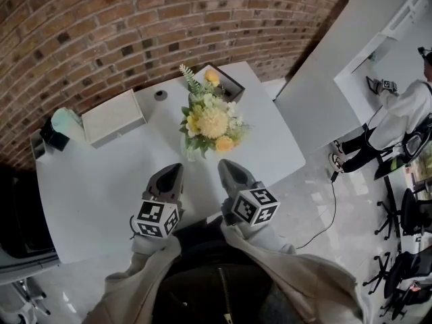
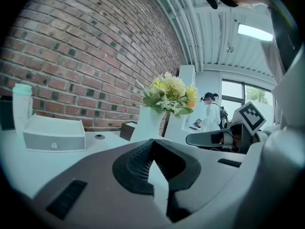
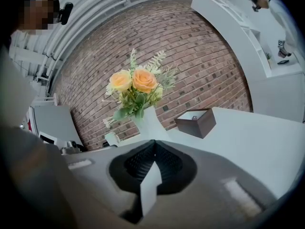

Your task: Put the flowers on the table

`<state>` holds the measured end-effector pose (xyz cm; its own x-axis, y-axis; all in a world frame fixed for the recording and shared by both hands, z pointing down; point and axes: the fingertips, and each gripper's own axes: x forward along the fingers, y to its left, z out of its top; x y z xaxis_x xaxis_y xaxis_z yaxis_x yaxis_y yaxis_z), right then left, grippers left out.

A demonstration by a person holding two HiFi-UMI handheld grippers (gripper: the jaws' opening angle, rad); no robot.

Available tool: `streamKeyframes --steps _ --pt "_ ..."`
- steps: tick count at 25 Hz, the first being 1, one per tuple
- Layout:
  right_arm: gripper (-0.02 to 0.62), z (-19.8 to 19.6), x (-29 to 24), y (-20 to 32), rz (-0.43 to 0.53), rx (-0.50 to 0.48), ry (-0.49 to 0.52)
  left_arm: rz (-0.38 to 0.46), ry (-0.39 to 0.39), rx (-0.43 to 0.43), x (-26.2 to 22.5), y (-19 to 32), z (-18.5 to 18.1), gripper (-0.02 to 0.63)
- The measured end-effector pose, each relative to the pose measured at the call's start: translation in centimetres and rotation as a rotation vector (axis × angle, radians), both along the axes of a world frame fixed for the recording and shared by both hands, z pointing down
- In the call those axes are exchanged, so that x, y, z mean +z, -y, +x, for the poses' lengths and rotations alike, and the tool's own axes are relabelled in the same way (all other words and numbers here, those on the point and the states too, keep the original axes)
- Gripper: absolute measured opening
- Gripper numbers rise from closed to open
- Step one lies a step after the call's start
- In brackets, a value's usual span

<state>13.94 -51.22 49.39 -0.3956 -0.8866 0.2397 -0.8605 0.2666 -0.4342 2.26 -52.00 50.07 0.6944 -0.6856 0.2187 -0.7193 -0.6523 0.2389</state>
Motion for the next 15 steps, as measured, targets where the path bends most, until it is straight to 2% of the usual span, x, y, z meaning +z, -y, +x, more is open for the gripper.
streamKeyframes --steps 15 --pt "-0.001 0.1 0.38 -0.22 -0.003 -0.013 0.0 -0.003 0.001 0.0 0.58 0.04 0.54 0.003"
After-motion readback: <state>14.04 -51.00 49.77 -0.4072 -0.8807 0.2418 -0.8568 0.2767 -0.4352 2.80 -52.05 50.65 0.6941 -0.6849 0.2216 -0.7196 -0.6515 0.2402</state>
